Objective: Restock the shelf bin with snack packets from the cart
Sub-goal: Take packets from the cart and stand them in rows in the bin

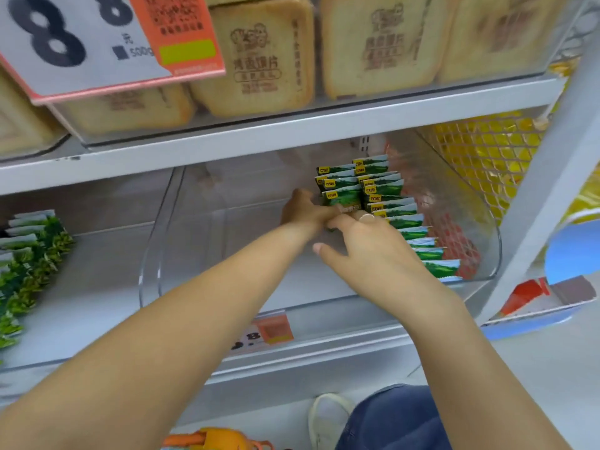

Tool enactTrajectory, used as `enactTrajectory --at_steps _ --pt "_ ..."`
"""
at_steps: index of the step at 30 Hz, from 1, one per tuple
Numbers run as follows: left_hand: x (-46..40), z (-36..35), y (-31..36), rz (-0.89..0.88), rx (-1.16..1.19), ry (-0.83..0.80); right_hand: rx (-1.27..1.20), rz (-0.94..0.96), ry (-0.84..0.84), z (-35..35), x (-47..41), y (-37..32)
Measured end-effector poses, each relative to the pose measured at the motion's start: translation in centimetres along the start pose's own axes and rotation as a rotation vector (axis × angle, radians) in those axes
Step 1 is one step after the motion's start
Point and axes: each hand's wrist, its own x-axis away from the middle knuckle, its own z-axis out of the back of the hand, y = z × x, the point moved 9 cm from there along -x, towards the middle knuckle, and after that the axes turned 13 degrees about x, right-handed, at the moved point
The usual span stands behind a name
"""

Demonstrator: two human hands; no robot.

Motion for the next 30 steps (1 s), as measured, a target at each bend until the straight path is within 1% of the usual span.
enactTrajectory --at_steps 2,4,6,8,9,11,13,14,15,16,18,19,20,21,23,26,28,29,30 --pt "2.8 2.5 1.6 -0.041 0.052 0.014 -0.044 0.052 0.071 1.2 0.5 -1.3" --pt "7.0 5.8 3.1 -0.125 0.132 0.003 -0.068 0.136 0.136 2.1 1.4 -3.2" --pt "12.4 8.7 4.0 -0.209 0.165 -0.077 -0.087 0.238 0.177 2.3 3.1 -5.9" --pt "17.8 11.7 3.6 -0.233 0.164 -0.152 -0.119 0.371 0.191 2.2 5.5 -9.4" --pt "20.5 13.3 3.3 -0.247 0.151 -0.162 -0.135 0.443 0.186 2.0 6.9 -11.3" --pt "24.9 16.9 1.9 -0.281 0.091 -0.119 -0.177 0.575 0.169 1.5 9.6 -15.0" --pt "28.0 20.3 -0.9 -0.253 -0.062 -0.066 -0.204 0.694 0.137 1.2 12.2 -18.5" --pt "29.2 21.6 -2.6 -0.215 -0.19 -0.073 -0.199 0.75 0.115 0.9 13.3 -20.1" --pt "30.2 22.6 -4.5 -0.164 -0.353 -0.122 -0.184 0.81 0.092 0.6 14.4 -21.6" --pt "31.3 23.1 -6.7 -0.097 -0.534 -0.208 -0.156 0.871 0.051 0.0 15.5 -23.1" --pt "33.6 23.8 -11.9 0.079 -0.859 -0.419 -0.07 0.957 -0.1 -1.6 17.3 -25.8" --pt "34.7 24.0 -14.2 0.151 -0.949 -0.499 -0.021 0.98 -0.184 -2.8 17.9 -26.7" --pt "35.6 23.9 -15.8 0.188 -0.995 -0.537 0.033 0.998 -0.252 -3.9 18.5 -27.4" --pt "36.1 23.7 -16.6 0.174 -1.019 -0.536 0.076 1.013 -0.302 -4.8 19.0 -27.9" --pt "36.4 23.1 -17.0 0.063 -1.041 -0.472 0.092 1.032 -0.346 -5.6 19.7 -28.8" --pt "36.1 23.4 -16.2 -0.008 -0.989 -0.352 0.056 0.968 -0.458 -6.7 19.3 -28.6" --pt "35.8 24.7 -15.2 -0.015 -0.875 -0.24 -0.044 0.87 -0.518 -6.9 18.5 -27.7" --pt "35.7 25.6 -14.6 -0.008 -0.776 -0.186 -0.131 0.814 -0.542 -6.7 18.1 -27.3" --pt "35.6 26.3 -13.9 0.017 -0.621 -0.133 -0.238 0.754 -0.562 -6.5 17.8 -26.8"
